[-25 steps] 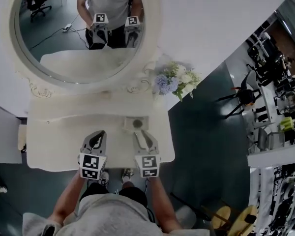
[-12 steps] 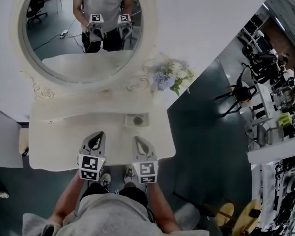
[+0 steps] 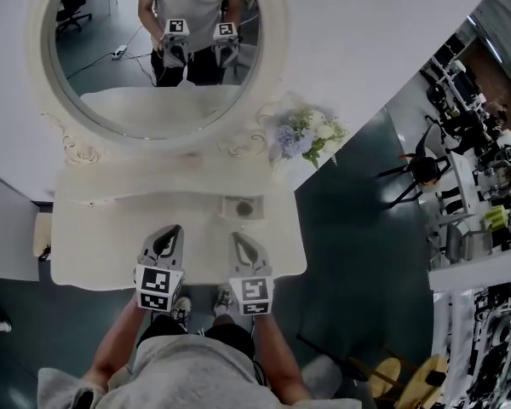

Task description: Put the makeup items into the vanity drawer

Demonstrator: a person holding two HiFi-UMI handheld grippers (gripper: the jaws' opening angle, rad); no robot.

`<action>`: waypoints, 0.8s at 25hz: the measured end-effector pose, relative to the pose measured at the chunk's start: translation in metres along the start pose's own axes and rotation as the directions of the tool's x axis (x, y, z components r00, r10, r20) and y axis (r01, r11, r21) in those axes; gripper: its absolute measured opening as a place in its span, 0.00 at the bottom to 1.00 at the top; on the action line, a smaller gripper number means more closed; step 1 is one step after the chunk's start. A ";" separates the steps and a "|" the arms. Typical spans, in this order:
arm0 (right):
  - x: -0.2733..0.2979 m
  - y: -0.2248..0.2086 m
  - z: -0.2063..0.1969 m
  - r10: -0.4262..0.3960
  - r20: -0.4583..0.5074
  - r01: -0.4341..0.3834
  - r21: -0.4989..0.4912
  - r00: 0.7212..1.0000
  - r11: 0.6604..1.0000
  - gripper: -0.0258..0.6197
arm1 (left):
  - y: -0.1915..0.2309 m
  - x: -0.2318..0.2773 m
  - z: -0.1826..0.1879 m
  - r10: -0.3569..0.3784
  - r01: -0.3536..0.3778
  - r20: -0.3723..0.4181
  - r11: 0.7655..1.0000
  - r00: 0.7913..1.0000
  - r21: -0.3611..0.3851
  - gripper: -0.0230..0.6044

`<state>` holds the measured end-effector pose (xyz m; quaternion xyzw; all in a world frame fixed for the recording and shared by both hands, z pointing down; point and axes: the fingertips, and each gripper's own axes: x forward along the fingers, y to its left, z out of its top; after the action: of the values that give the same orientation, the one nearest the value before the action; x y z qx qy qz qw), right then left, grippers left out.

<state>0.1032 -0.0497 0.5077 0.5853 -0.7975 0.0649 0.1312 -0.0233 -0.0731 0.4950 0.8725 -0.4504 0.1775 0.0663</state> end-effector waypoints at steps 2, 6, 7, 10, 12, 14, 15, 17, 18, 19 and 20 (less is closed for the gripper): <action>0.008 0.001 0.004 0.020 0.003 -0.020 -0.007 1.000 1.000 0.07 | 0.004 0.002 0.002 0.015 -0.015 0.002 1.000 1.000 -0.006 0.04; 0.032 0.003 0.012 0.065 0.011 -0.065 -0.027 0.998 0.998 0.07 | 0.019 0.011 0.007 0.055 -0.055 0.012 0.998 0.998 -0.019 0.04; 0.039 0.003 0.014 0.078 0.011 -0.078 -0.031 0.997 0.997 0.07 | 0.023 0.013 0.008 0.069 -0.068 0.014 0.997 0.998 -0.022 0.04; 0.061 0.005 0.019 0.115 0.004 -0.115 -0.047 0.993 0.992 0.07 | 0.036 0.017 0.011 0.106 -0.106 0.016 0.994 0.994 -0.035 0.04; 0.077 0.006 0.021 0.138 -0.001 -0.138 -0.058 0.990 0.989 0.07 | 0.046 0.020 0.012 0.132 -0.131 0.015 0.990 0.991 -0.045 0.04; 0.092 0.006 0.021 0.160 -0.007 -0.160 -0.066 0.987 0.985 0.07 | 0.055 0.024 0.010 0.155 -0.154 0.011 0.986 0.988 -0.055 0.04; 0.099 0.006 0.020 0.171 -0.011 -0.171 -0.070 0.985 0.983 0.07 | 0.058 0.026 0.009 0.166 -0.166 0.008 0.984 0.986 -0.062 0.04; 0.114 0.006 0.017 0.190 -0.023 -0.192 -0.079 0.981 0.978 0.07 | 0.066 0.029 0.005 0.190 -0.190 0.002 0.979 0.982 -0.074 0.04; 0.121 0.005 0.015 0.197 -0.030 -0.199 -0.084 0.980 0.976 0.07 | 0.070 0.030 0.003 0.203 -0.203 -0.003 0.976 0.979 -0.080 0.04; 0.129 0.005 0.013 0.201 -0.037 -0.203 -0.090 0.979 0.975 0.07 | 0.074 0.031 0.001 0.216 -0.216 -0.008 0.973 0.976 -0.085 0.04; 0.136 0.004 0.012 0.203 -0.042 -0.206 -0.095 0.978 0.974 0.07 | 0.078 0.032 -0.002 0.228 -0.229 -0.014 0.969 0.973 -0.091 0.04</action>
<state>0.0597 -0.1765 0.5353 0.4917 -0.8535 0.0478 0.1657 -0.0697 -0.1424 0.5051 0.8105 -0.5554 0.1646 0.0865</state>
